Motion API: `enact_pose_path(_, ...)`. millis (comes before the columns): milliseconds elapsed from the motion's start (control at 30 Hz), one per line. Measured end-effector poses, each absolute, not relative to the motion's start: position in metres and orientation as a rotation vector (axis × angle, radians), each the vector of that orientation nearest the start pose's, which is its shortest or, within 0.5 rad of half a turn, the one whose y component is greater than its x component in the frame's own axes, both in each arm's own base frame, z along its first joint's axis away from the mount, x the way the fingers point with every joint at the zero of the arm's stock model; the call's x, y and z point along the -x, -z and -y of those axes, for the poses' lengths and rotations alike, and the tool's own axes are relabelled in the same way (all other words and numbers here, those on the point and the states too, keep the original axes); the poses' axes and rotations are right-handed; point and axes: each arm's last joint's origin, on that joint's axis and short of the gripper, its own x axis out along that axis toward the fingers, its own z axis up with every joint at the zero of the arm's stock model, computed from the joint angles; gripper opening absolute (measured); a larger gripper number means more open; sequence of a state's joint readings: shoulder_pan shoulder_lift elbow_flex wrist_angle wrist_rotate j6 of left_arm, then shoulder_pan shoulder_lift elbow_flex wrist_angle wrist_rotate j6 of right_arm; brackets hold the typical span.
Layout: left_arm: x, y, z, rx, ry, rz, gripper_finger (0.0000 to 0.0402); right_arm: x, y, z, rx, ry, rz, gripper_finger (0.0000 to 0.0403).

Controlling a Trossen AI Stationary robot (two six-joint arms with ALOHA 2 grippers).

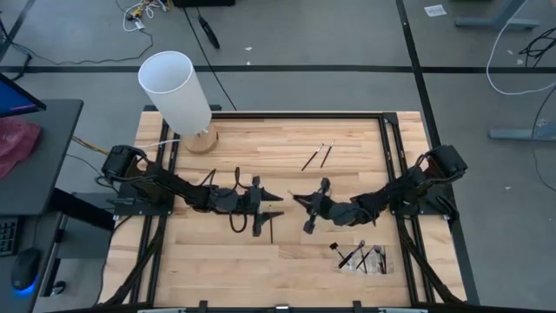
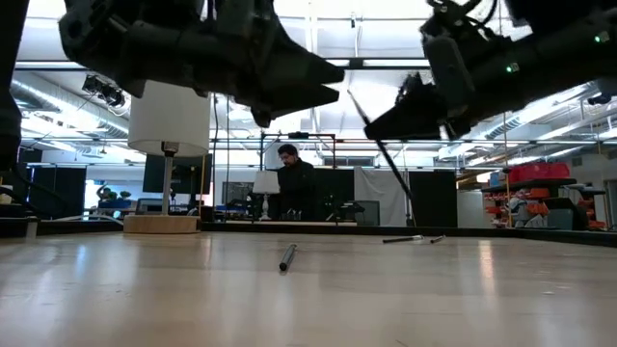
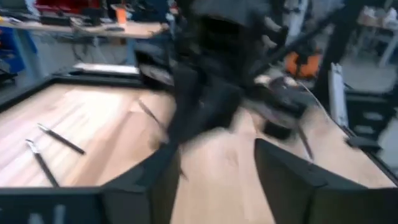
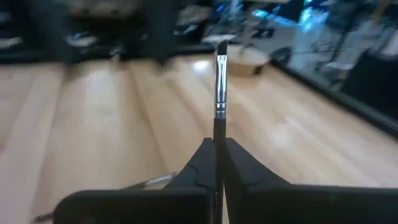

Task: Pick & Place Makeup Supplies
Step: Put the silver makeup brush into the transparent organizer

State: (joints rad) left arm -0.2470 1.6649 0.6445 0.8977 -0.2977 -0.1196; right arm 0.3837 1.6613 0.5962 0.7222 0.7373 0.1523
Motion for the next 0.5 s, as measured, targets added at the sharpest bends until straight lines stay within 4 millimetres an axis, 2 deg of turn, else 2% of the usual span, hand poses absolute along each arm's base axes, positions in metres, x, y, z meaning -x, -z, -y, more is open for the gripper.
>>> enact_pose_path(100, -0.307, -0.177, 0.069, 0.070, -0.063, -0.178, 0.0236, -0.270, -0.163, -0.103, 0.023, 0.393, -0.208, 0.0004)
enact_pose_path(200, -0.306, -0.177, 0.067, 0.063, -0.090, -0.206, 0.0250, -0.253, -0.183, -0.118, 0.031, 0.359, -0.148, 0.0004)
enact_pose_path(367, -0.305, -0.174, 0.067, 0.063, -0.104, -0.232, 0.0246, -0.218, -0.224, -0.148, 0.051, 0.302, -0.038, 0.0004)
enact_pose_path(500, -0.305, -0.174, 0.067, 0.073, -0.108, -0.230, 0.0237, -0.185, -0.242, -0.170, -0.017, 0.245, 0.010, 0.0004)
